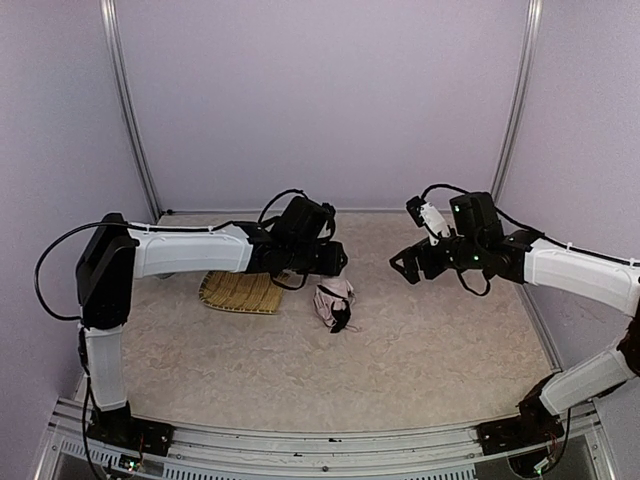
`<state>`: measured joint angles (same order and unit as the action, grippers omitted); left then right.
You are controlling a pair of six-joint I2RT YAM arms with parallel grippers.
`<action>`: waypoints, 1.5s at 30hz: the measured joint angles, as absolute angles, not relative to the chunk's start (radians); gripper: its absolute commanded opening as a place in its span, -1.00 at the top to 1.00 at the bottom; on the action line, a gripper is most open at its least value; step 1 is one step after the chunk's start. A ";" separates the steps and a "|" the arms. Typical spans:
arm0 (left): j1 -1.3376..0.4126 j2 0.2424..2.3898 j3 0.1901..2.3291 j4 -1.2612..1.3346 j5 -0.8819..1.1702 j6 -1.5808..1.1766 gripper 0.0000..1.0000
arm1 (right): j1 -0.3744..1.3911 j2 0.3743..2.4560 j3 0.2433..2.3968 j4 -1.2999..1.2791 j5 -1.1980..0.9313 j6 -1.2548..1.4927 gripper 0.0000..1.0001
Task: Put away the umbrella
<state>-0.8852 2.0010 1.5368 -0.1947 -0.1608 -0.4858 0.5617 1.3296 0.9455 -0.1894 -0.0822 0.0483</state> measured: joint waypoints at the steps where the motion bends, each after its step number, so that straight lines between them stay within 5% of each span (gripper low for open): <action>1: -0.885 2.009 1.552 -0.204 -0.161 -0.495 0.66 | 0.562 1.340 0.957 -0.202 -0.067 0.054 -1.00; 4: -0.874 2.095 1.692 -0.255 -0.163 -0.532 0.58 | 0.562 1.383 0.990 -0.232 -0.038 0.068 -1.00; 6: -0.861 2.189 1.813 -0.277 -0.162 -0.556 0.31 | 0.562 1.415 1.006 -0.249 -0.020 0.072 -1.00; 11: -0.818 2.303 1.903 -0.266 -0.165 -0.591 -0.95 | 0.562 1.444 1.009 -0.281 0.004 0.072 -1.00; 28: -0.807 2.216 1.802 -0.241 -0.230 -0.412 -0.98 | 0.490 1.477 1.000 -0.240 0.019 0.076 -1.00; 38: -0.615 1.566 1.111 0.160 -0.289 -0.220 -0.98 | 0.145 1.134 0.596 0.136 -0.008 0.146 -1.00; 45: -0.480 1.205 0.749 0.319 -0.402 -0.127 -0.98 | 0.094 1.015 0.400 0.406 -0.006 0.176 -1.00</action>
